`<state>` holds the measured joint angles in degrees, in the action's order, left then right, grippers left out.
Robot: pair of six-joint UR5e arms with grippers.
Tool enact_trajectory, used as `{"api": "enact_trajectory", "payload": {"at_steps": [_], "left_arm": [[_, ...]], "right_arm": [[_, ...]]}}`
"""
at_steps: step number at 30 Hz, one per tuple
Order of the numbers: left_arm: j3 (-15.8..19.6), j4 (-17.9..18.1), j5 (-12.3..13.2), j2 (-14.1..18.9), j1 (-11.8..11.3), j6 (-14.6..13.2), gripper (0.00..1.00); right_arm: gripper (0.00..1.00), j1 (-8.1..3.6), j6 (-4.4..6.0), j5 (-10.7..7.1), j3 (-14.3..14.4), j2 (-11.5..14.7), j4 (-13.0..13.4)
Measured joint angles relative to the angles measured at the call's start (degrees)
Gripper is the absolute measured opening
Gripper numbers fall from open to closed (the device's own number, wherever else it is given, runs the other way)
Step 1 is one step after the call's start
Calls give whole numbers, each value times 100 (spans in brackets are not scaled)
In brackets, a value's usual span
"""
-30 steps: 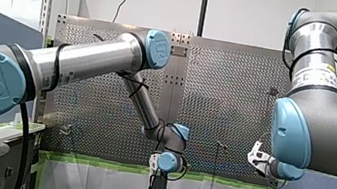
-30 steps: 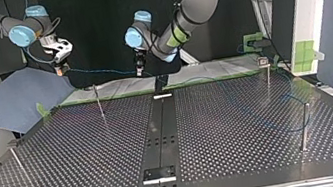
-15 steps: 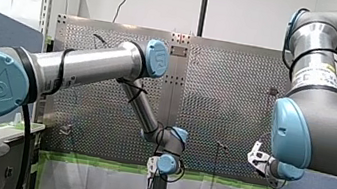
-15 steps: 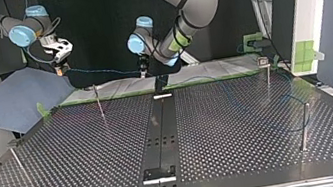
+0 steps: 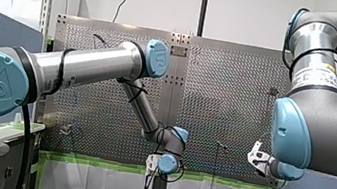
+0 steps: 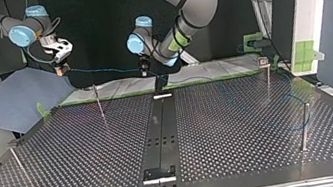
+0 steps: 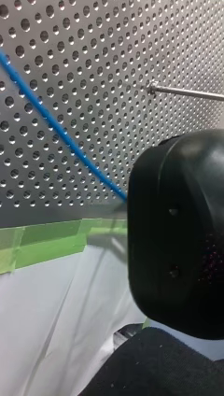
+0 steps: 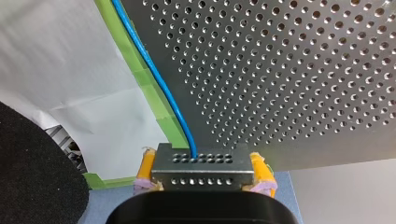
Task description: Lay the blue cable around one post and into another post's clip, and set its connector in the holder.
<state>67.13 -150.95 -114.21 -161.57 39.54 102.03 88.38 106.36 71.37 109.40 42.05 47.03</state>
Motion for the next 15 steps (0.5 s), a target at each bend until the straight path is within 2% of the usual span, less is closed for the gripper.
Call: {"api": "enact_trajectory", "payload": {"at_steps": [15], "left_arm": [[0,-14,-10,14,10,-60,1]], "right_arm": [[0,-23,0,0,-1,4,-12]]}}
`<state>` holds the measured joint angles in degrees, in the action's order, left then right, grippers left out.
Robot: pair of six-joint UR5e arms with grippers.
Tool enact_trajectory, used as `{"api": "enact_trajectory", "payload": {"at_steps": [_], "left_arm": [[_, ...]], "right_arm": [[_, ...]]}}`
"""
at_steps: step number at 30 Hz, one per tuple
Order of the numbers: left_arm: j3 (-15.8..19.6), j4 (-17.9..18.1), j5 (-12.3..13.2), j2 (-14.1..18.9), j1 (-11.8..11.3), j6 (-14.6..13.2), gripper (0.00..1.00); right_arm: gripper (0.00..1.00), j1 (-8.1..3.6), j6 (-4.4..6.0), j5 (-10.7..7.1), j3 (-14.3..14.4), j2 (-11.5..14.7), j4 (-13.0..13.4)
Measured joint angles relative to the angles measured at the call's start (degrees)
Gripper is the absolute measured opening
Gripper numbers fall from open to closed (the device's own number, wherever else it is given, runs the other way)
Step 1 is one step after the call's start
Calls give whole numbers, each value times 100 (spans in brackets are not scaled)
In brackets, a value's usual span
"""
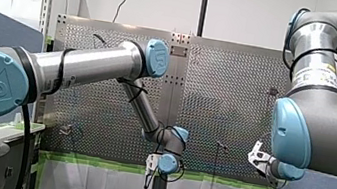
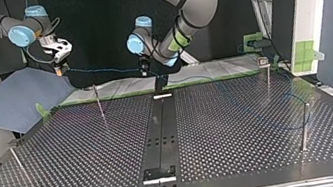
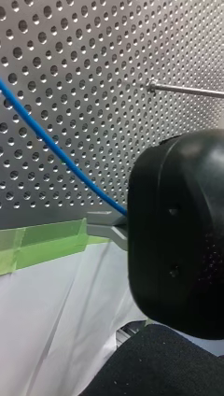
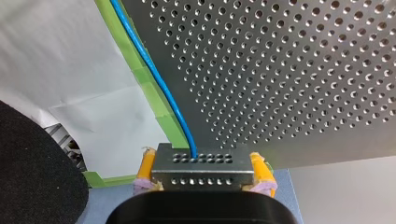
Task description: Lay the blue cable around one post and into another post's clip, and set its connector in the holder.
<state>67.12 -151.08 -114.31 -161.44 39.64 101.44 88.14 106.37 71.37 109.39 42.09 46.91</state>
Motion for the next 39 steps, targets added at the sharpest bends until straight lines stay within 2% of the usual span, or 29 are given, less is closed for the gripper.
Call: {"api": "enact_trajectory", "payload": {"at_steps": [4,5,6,8,9,11,12,14,16,29,39], "left_arm": [[0,-1,57,1,16,-46,1],[0,-1,72,2,21,-74,7],[0,-1,80,2,24,-95,7],[0,-1,90,5,32,-143,25],[0,-1,94,10,34,-164,25],[0,-1,110,16,38,-213,40],[0,-1,117,18,38,-227,40],[0,-1,129,19,40,-247,55],[-1,-1,128,19,43,-256,58],[20,-85,112,160,104,-262,58],[274,-66,116,283,119,-264,58]], "right_arm": [[0,-10,5,0,1,-1,0],[0,-13,10,0,1,0,2],[0,-21,19,0,0,0,7],[0,-40,41,1,-4,-3,22],[0,-53,61,0,-7,-4,38],[0,-69,91,0,-8,-5,62],[0,-79,106,-1,-9,-3,74],[0,-96,120,-1,-10,0,83],[0,-113,127,-1,-9,1,88],[0,-170,132,-1,-10,3,108],[0,-203,128,0,-9,-3,108]]}}
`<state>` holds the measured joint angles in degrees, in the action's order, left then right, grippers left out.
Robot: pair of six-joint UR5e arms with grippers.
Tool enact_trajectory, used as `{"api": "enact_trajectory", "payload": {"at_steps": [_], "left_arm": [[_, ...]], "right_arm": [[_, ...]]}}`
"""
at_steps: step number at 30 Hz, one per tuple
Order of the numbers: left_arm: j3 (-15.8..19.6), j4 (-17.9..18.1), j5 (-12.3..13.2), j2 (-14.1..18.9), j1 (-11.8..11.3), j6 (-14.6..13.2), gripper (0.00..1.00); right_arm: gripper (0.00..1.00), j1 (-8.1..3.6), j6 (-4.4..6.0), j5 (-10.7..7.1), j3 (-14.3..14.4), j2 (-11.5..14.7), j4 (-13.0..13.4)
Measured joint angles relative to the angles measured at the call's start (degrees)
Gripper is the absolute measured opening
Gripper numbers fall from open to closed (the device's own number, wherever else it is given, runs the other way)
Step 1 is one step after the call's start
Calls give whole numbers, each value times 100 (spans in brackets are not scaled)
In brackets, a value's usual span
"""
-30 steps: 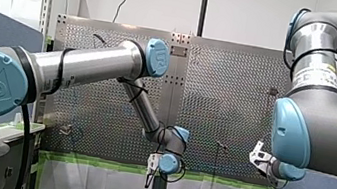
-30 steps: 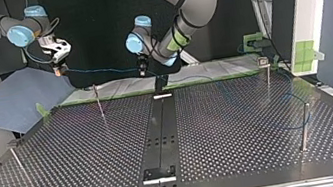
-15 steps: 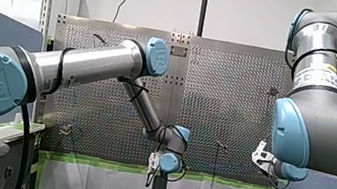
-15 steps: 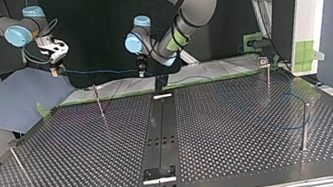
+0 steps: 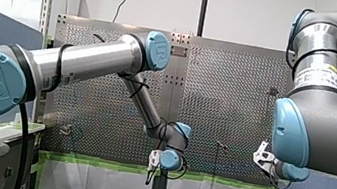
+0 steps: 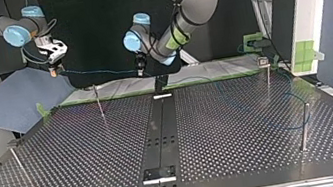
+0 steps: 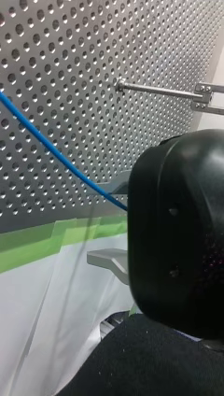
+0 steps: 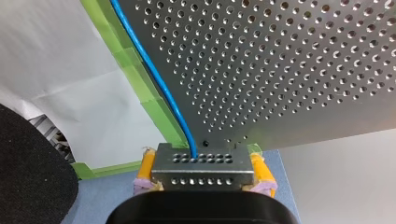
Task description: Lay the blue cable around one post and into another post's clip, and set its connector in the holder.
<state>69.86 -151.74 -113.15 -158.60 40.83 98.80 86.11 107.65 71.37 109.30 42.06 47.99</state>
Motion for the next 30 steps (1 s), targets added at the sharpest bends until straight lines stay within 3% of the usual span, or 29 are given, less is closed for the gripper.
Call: {"api": "enact_trajectory", "payload": {"at_steps": [13,16,17,19,20,21,23,30], "left_arm": [[-6,37,16,11,-19,6,58],[-8,36,14,14,-23,7,49],[-8,34,10,14,-22,7,40],[-8,32,3,14,-22,7,36],[-9,32,-2,15,-22,7,20],[-9,31,-4,14,-21,7,20],[-10,30,-11,14,-21,7,0],[-10,29,8,13,-21,7,0]], "right_arm": [[0,-2,-22,-1,0,5,-24],[0,-2,-22,-1,0,2,-26],[0,-2,-22,-1,0,1,-25],[0,-2,-22,0,0,-2,-25],[0,-3,-22,0,0,-1,-25],[0,-3,-23,0,0,0,-26],[0,-3,-23,0,0,1,-26],[0,-5,-23,-1,0,-1,-30]]}}
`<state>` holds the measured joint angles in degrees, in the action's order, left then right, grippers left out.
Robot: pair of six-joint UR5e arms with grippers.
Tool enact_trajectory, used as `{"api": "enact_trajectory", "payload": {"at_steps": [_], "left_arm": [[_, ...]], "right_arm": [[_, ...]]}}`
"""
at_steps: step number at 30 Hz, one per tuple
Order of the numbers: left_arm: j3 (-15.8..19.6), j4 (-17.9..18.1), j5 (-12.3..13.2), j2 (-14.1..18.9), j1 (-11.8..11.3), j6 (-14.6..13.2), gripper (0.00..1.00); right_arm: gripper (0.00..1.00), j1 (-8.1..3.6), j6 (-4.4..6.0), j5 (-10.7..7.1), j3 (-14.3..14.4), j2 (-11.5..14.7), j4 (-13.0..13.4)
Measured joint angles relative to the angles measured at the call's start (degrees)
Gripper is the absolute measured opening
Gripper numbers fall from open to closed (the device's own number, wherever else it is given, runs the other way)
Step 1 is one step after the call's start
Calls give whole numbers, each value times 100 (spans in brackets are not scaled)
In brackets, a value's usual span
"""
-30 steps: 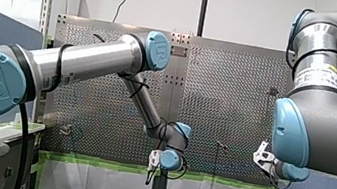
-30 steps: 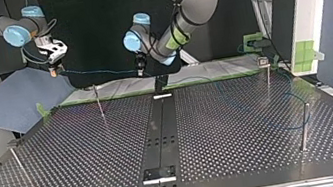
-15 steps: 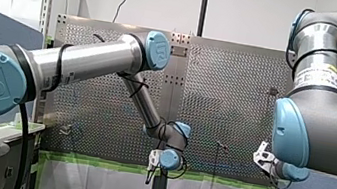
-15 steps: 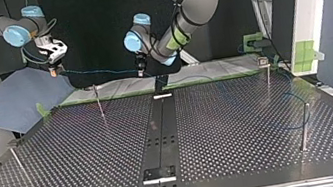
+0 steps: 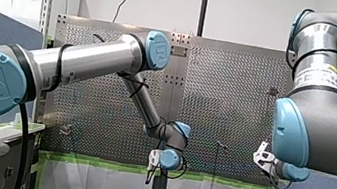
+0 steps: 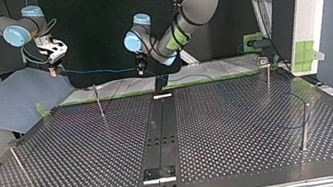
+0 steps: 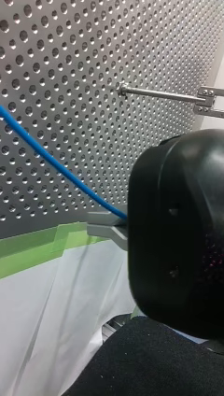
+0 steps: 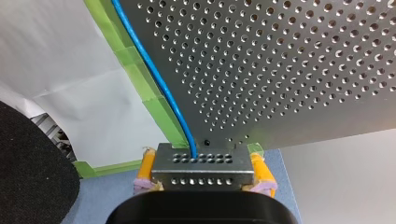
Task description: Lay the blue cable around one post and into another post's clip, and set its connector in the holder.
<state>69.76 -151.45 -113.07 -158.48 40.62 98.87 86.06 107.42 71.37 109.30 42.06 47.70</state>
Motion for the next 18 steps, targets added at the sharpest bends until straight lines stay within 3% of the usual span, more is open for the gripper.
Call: {"api": "enact_trajectory", "payload": {"at_steps": [15,17,18], "left_arm": [[0,-9,73,2,1,-3,0],[0,-8,77,4,1,-10,18],[0,-9,82,5,1,-16,18]], "right_arm": [[0,-3,11,-1,0,5,3],[0,-11,21,-1,-1,4,12],[0,-18,31,-1,-2,2,20]]}}
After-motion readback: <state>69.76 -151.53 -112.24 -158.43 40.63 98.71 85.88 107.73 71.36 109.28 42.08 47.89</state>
